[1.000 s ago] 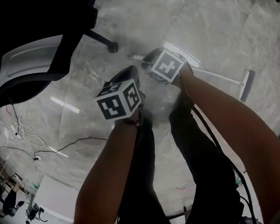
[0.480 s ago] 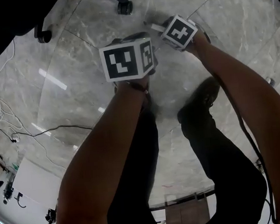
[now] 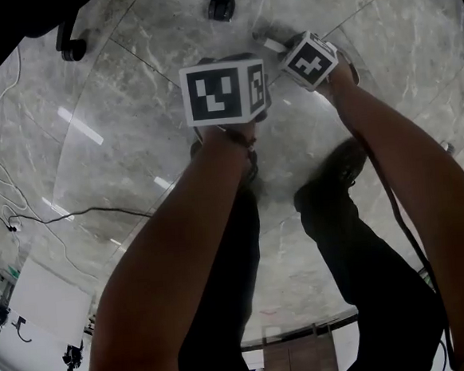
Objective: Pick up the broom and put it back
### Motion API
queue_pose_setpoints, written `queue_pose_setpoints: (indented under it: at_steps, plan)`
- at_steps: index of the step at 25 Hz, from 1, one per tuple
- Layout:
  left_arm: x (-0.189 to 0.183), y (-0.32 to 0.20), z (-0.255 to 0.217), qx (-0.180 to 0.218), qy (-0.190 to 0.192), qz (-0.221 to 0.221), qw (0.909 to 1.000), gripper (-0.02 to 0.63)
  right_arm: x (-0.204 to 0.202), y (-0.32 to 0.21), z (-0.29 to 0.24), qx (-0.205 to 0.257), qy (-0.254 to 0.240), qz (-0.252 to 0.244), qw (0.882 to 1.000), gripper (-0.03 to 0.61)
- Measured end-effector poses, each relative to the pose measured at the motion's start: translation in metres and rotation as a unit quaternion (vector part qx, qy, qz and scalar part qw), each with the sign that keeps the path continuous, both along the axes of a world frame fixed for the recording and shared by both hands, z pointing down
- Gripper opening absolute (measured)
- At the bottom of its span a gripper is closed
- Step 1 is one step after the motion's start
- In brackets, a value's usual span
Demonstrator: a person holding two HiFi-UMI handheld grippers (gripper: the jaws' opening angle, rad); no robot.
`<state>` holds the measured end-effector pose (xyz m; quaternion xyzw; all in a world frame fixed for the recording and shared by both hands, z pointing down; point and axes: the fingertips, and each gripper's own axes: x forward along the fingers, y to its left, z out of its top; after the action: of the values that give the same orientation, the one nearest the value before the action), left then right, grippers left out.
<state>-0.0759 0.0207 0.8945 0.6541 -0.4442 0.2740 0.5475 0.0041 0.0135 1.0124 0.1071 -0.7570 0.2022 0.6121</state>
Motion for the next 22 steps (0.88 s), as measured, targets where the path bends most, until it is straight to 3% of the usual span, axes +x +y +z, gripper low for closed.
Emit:
queue_pose_setpoints:
  at_steps: [9, 13, 17, 22]
  plan:
    - [0.018, -0.016, 0.006, 0.001, -0.008, 0.021, 0.9998, 0.006, -0.001, 0.002, -0.003, -0.001, -0.005, -0.015, 1.000, 0.087]
    - [0.016, -0.015, -0.007, 0.002, -0.017, 0.022, 0.9996, 0.006, 0.001, -0.001, -0.027, 0.016, -0.018, -0.009, 1.000, 0.087]
    - [0.023, -0.016, -0.055, 0.004, -0.015, 0.019, 0.9997, 0.007, 0.001, -0.005, -0.093, 0.030, -0.050, -0.003, 0.998, 0.087]
    - [0.044, -0.039, -0.150, 0.022, -0.022, 0.030, 0.9991, 0.007, 0.014, -0.026, -0.220, 0.061, -0.102, 0.016, 0.993, 0.087]
